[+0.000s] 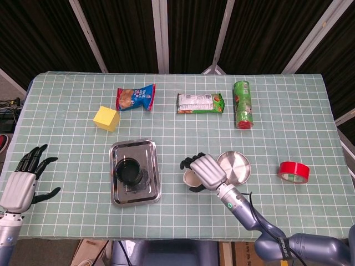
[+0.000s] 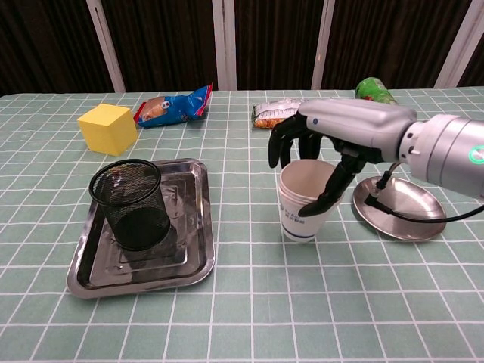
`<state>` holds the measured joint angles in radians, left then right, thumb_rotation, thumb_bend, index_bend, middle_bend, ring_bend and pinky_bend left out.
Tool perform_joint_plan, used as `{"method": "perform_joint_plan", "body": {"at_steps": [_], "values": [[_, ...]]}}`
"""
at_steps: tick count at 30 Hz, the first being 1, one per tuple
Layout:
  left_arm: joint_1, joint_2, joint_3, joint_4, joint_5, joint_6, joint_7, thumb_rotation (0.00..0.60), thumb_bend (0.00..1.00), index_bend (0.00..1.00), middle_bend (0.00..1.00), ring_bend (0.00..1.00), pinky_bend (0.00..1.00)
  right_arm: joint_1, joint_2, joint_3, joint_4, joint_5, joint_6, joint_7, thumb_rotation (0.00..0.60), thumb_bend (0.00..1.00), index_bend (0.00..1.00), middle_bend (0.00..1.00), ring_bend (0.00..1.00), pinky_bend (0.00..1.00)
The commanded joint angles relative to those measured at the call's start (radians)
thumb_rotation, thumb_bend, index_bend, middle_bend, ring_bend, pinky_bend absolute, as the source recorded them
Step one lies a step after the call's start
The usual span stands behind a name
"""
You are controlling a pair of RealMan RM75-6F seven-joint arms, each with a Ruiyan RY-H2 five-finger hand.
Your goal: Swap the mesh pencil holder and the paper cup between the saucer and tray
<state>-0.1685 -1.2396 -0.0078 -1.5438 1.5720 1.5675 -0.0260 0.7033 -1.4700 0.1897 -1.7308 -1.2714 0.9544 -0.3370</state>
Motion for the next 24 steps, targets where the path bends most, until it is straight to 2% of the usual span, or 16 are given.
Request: {"method": "perform_joint_plan", "body": {"at_steps": [1,8,12,20,24], "values": [[0.002,0.0,-0.003,-0.001,-0.001,-0.002,-0.001,0.6,0.07,0.25,0.0,0.0,0.11,-0.006,0.04,0.013,-0.015,0.013,0.011,0.01,0.6,0.1,0.42,0.43,0.56,0.39],[0.009,-0.001,-0.01,-0.005,-0.002,0.001,0.012,0.6,0.07,0.26,0.0,0.0,0.11,-0.013,0.156,0.038,0.007,0.065,-0.011,0.06,0.6,0.1,0.42,0.43,0.56,0.39],[0.013,-0.001,-0.016,-0.009,-0.007,0.001,0.016,0.6,0.07,0.26,0.0,0.0,0.11,-0.01,0.201,0.029,0.049,0.086,-0.055,0.094,0.6,0.1,0.42,0.43,0.56,0.39],[0.021,-0.001,-0.028,-0.01,-0.011,0.011,0.024,0.6,0.07,0.26,0.0,0.0,0.11,-0.014,0.218,-0.004,0.123,0.092,-0.109,0.168,0.6,0.1,0.42,0.43,0.56,0.39],[0.022,-0.003,-0.029,-0.01,-0.011,0.007,0.029,0.6,0.07,0.26,0.0,0.0,0.11,-0.016,0.209,-0.018,0.157,0.078,-0.121,0.2,0.6,0.1,0.42,0.43,0.52,0.37]]}}
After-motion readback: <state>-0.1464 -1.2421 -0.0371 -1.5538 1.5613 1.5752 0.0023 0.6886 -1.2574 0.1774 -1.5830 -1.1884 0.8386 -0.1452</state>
